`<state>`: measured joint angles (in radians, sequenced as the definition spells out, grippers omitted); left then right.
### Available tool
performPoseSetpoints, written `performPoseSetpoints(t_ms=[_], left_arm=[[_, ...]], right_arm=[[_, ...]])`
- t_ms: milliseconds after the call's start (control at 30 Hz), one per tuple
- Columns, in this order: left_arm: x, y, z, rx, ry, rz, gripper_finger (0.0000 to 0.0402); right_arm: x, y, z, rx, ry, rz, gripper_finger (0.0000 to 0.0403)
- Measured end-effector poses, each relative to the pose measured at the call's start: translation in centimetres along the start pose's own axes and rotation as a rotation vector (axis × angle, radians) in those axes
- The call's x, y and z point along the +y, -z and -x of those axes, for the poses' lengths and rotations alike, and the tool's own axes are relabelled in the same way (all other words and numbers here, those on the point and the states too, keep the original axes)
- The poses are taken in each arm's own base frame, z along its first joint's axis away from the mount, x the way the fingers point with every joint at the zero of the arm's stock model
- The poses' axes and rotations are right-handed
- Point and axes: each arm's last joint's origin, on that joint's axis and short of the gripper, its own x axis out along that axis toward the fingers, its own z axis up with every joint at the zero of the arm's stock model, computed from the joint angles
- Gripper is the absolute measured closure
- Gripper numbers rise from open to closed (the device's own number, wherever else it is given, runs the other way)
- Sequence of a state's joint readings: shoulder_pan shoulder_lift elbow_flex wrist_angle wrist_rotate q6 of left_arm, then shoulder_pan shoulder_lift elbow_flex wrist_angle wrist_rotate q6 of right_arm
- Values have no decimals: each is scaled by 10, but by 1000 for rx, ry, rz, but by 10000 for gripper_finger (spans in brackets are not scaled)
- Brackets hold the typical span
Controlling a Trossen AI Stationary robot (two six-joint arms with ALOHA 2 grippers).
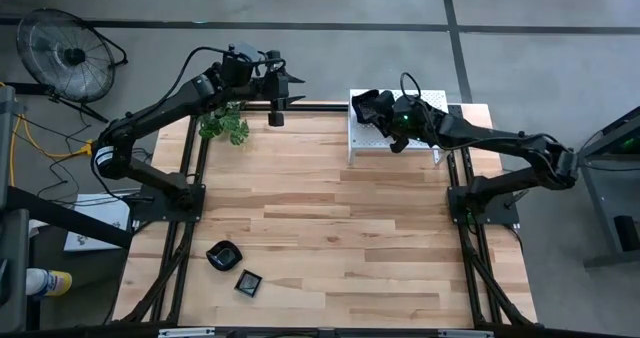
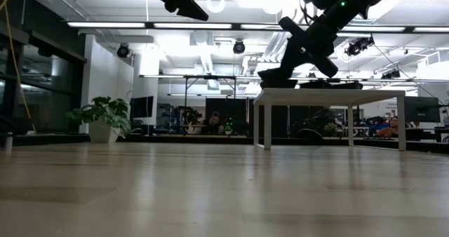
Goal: Pick & Place Mini shaped plates
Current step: Stack the distorted square plate on top of the distorted square plate on the shelf, then stack the leaf-shaped plate on top of the leaf-shaped plate on the shelf
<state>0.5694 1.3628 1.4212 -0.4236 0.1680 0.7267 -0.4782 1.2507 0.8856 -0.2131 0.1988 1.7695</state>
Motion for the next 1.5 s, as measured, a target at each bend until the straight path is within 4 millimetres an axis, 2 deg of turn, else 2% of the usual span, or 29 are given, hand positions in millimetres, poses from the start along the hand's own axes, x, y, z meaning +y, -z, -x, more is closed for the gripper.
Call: performPoseSetpoints(t_ms=[400, 567, 767, 933, 1100, 1300, 1500], left_arm=[[0, 1, 0, 6, 5, 10, 234], [-1, 1, 0, 15, 12, 32, 234], [-4, 5, 0, 48, 39, 66, 234], [-6, 5, 5, 67, 58, 106, 234], [-8, 3, 21, 82, 68, 136, 234], [-13, 3, 48, 139, 78, 206, 234], [-34, 3, 59, 289, 125, 264, 234]], right_arm=[[0, 0, 0, -2, -4, 41, 293], [5, 3, 0, 61, -51, 157, 284], [16, 11, 3, 171, -186, 328, 284], [20, 19, 11, 203, -251, 439, 284], [23, 29, 31, 231, -326, 577, 284], [26, 39, 69, 247, -440, 740, 284], [22, 43, 112, 173, -524, 848, 284]])
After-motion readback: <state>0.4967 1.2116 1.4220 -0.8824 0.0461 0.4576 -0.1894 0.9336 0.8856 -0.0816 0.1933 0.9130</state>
